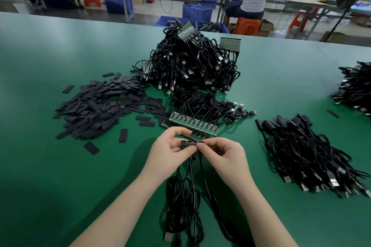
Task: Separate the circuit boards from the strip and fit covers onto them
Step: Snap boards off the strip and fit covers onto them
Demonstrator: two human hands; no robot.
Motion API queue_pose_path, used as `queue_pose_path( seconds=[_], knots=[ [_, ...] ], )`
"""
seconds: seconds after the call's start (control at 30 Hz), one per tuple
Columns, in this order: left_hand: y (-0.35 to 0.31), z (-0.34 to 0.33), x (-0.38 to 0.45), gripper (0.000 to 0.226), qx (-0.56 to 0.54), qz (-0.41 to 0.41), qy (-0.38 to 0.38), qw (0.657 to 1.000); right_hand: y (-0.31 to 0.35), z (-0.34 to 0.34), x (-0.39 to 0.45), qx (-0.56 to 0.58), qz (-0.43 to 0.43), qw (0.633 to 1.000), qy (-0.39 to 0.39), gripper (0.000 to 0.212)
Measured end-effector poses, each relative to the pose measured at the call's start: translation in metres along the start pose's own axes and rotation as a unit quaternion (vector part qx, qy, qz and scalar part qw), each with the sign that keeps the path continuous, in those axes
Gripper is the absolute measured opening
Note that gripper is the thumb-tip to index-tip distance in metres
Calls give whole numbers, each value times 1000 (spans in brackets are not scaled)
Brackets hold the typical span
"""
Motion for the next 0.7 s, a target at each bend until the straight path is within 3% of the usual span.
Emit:
queue_pose_path(
  seconds=[0.3,0.7],
  knots=[
    [-5,-1,-7,43,14,-17,-89,996,5,-2,-6,7,29,998,-56,16],
    [-9,-3,-14,45,40,-20,-131,990,2,-8,-8,-17,17,997,-67,19]
  ],
)
Point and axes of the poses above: each hand's wrist, its own x-axis towards the middle knuckle, its own z-axis out of the back of the hand, y = z × x, the point moved 6 cm from there along x, towards the middle knuckle
